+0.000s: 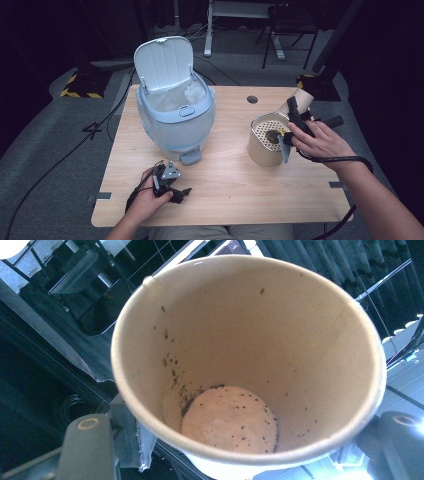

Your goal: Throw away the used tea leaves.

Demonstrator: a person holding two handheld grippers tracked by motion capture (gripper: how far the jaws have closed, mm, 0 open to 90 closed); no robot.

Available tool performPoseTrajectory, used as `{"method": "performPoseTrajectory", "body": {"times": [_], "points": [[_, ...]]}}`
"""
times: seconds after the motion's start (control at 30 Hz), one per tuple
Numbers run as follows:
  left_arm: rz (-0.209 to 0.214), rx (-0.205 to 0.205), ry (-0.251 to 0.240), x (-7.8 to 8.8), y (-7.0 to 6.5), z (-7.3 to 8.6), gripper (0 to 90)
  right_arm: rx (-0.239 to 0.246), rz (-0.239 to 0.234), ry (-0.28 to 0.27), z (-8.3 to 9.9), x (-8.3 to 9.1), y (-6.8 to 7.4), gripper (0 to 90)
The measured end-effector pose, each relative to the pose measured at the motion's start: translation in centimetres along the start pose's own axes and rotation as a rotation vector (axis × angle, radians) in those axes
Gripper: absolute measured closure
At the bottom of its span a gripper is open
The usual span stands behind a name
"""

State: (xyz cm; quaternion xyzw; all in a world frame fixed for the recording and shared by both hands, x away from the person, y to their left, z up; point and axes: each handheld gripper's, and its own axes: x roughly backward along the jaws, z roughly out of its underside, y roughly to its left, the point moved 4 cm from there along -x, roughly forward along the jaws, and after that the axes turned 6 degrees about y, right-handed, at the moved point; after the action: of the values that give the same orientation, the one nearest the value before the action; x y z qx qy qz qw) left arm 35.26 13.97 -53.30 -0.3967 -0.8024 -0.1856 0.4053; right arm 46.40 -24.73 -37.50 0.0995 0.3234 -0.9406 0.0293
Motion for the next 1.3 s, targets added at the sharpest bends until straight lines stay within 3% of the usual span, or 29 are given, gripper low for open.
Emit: {"method": "performPoseTrajectory", "body": {"times": [0.47,0.6,0.63,0.67,0.7,0.77,0.9,0.93,0.97,1.07,1.1,1.13,1.17,1.23,1.3], "points": [[-0.004,-0.001,0.0,0.0,0.0,0.1,13.1,-0.025,-0.001,-0.001,0.1,0.0,-0.1,30.2],[-0.006,0.002,0.0,0.1,0.0,0.1,13.1,-0.071,-0.018,-0.005,0.4,-0.2,-0.1,29.9],[-0.006,0.0,-0.002,0.1,0.0,0.1,13.1,-0.136,-0.062,-0.019,0.6,-0.3,-0.1,29.8],[-0.005,0.0,-0.002,0.1,0.0,0.2,13.1,-0.159,-0.077,-0.028,0.7,-0.4,-0.1,29.6],[-0.003,0.001,-0.001,0.1,0.0,0.2,13.1,-0.25,-0.127,-0.055,1.1,-0.6,-0.2,29.5],[0.001,-0.001,-0.002,0.2,0.1,0.3,13.3,-0.373,-0.201,-0.088,1.5,-0.9,0.0,29.3],[-0.003,0.001,-0.002,0.4,0.2,0.5,14.0,-0.691,-0.361,-0.155,2.8,-1.6,0.4,29.0],[-0.003,-0.001,-0.004,0.4,0.2,0.5,14.0,-0.738,-0.387,-0.171,3.1,-1.7,0.3,29.0],[-0.003,-0.001,-0.004,0.4,0.2,0.6,14.0,-0.862,-0.443,-0.202,3.6,-1.9,0.3,29.0],[0.002,-0.004,-0.002,0.5,0.3,0.6,14.0,-1.069,-0.543,-0.244,4.3,-2.1,0.4,28.8],[0.004,-0.008,-0.004,0.4,0.4,0.5,14.0,-1.202,-0.63,-0.281,4.4,-2.2,0.4,28.8],[0.005,-0.011,-0.004,0.4,0.5,0.5,13.9,-1.304,-0.682,-0.304,4.5,-2.2,0.4,28.8],[0.008,-0.016,-0.003,0.4,0.6,0.5,13.9,-1.362,-0.712,-0.318,4.7,-2.3,0.5,28.7],[0.015,-0.026,-0.005,0.4,0.8,0.5,14.0,-1.523,-0.817,-0.367,4.8,-2.4,0.6,28.7],[0.02,-0.029,-0.003,0.5,1.0,0.5,14.0,-1.616,-0.873,-0.4,5.0,-2.5,0.7,28.7]]}}
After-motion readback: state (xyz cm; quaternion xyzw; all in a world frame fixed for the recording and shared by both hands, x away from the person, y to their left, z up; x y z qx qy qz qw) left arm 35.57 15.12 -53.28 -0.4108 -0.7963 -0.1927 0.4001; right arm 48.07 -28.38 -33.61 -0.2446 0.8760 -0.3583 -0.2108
